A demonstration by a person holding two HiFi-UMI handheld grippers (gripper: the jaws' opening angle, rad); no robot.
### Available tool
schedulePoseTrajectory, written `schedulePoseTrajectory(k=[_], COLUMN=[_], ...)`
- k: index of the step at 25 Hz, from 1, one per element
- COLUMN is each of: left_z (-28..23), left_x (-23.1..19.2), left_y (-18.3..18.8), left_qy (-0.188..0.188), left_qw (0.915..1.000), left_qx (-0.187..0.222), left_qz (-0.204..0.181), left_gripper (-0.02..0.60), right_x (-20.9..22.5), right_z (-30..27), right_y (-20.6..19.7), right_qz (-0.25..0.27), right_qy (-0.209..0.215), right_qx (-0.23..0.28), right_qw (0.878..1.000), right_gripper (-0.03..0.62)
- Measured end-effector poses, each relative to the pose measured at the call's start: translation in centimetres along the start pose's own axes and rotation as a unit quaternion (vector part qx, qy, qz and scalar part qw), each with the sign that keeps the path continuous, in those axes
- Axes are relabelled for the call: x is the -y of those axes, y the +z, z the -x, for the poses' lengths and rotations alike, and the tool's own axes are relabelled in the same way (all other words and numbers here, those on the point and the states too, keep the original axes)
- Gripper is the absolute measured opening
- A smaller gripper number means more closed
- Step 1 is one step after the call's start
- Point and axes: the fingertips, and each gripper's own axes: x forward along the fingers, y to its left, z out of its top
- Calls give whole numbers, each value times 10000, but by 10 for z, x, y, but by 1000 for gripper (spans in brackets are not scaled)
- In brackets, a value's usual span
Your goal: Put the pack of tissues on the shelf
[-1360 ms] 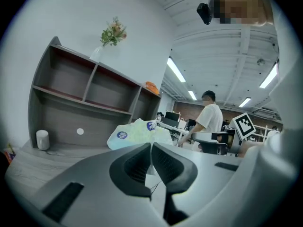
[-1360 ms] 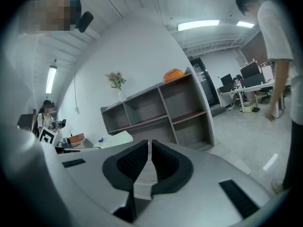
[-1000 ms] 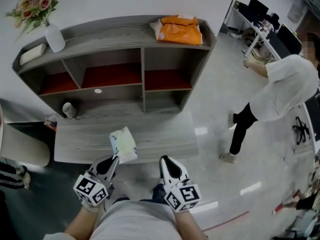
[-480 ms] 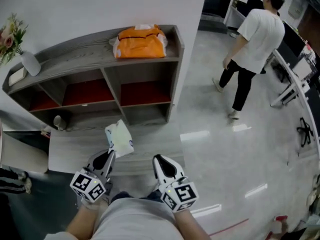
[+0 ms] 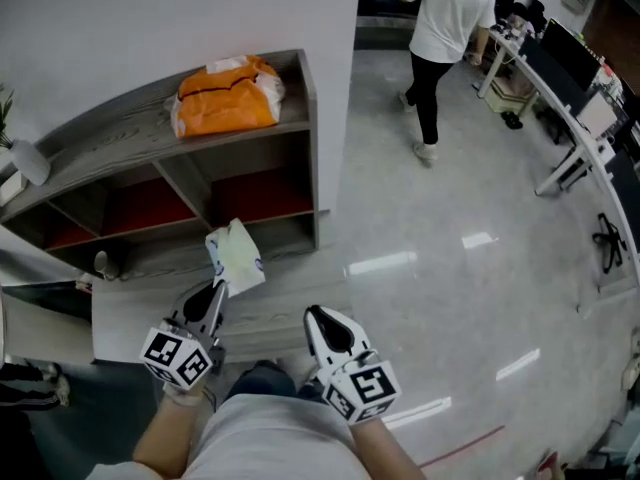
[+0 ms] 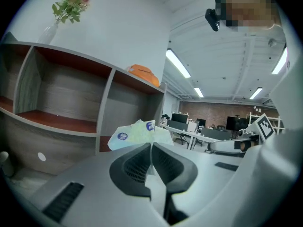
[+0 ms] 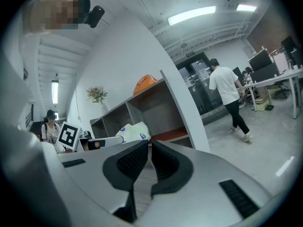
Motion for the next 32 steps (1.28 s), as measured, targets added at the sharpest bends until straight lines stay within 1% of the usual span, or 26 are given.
schedulePoseTrajectory(k=[9, 14, 23, 27, 32], left_z=[-55, -88, -142, -159, -177], left_x=[-13, -22, -38, -44, -51], left_y=[12, 15, 20, 14, 3], left_qy=[-529, -708, -701, -643, -573], left_qw=[9985, 9972, 9962, 9963, 9963], left_qx=[-129, -134, -128, -177, -281], left_qz=[-112, -174, -502, -535, -584], left_gripper=[21, 21, 23, 23, 23], right_x=[16, 23, 36, 42, 45], right_z=[-12, -16, -4, 4, 12], right_y=[9, 14, 15, 14, 10], right_qz=[-61, -94, -114, -140, -154], right_qy=[-594, -917, -1484, -1722, -1916], right_qx=[141, 200, 222, 214, 201], right_qw=[9981, 9955, 9886, 9847, 9811], right_gripper=[35, 35, 35, 35, 35])
